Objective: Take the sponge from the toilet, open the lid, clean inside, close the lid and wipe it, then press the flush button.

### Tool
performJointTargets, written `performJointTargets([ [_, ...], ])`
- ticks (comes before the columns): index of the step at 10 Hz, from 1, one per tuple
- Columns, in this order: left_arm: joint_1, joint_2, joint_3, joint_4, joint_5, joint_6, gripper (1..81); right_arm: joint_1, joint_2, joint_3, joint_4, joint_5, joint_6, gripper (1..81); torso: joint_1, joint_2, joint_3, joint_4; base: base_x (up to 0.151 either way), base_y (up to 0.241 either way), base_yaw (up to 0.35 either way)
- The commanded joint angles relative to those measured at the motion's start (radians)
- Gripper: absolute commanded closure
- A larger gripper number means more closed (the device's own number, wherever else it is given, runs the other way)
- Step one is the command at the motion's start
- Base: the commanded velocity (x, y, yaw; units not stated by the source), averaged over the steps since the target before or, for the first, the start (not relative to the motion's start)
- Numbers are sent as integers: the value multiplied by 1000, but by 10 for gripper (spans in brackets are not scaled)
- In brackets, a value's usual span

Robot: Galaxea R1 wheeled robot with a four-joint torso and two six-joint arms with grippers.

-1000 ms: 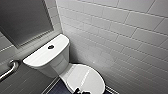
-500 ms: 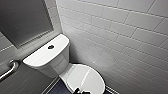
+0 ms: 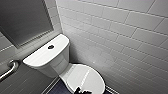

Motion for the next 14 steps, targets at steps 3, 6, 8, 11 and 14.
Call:
performJointTargets([
  [3,-110,21,-5,0,25,-2,10,-41,-1,5,-13,-93,-3,811,0,0,0,0,0,0,0],
  [6,-116,65,-82,0,16,-4,10,-41,-1,4,-8,-97,-3,811,0,0,0,0,0,0,0],
  [8,-128,78,-91,-2,14,-4,10,-41,0,4,-5,-96,-3,811,0,0,0,0,0,0,0],
  [11,-151,55,-74,-2,-24,-28,10,-45,2,11,-5,-98,-3,811,0,0,0,0,0,0,0],
  [14,-168,15,22,0,-27,-38,10,-44,5,11,-5,-97,-3,811,0,0,0,0,0,0,0],
])
